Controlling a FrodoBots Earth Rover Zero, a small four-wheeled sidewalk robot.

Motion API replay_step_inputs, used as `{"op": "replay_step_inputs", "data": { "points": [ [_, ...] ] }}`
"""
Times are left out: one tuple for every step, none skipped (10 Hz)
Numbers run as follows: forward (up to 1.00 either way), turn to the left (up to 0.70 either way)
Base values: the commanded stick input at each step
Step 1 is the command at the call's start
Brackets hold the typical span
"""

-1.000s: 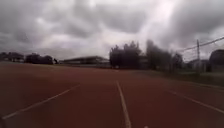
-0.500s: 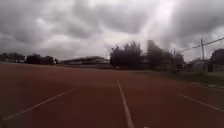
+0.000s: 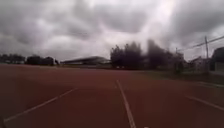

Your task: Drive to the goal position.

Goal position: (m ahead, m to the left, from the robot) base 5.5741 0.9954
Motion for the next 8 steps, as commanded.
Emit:
{"op": "replay_step_inputs", "data": {
  "points": [
    [0.7,0.0],
    [0.7,0.0],
    [0.7,0.0],
    [0.7,-0.09],
    [0.7,-0.34],
    [0.7,-0.35],
    [0.7,-0.35],
    [0.7,-0.35]
  ]
}}
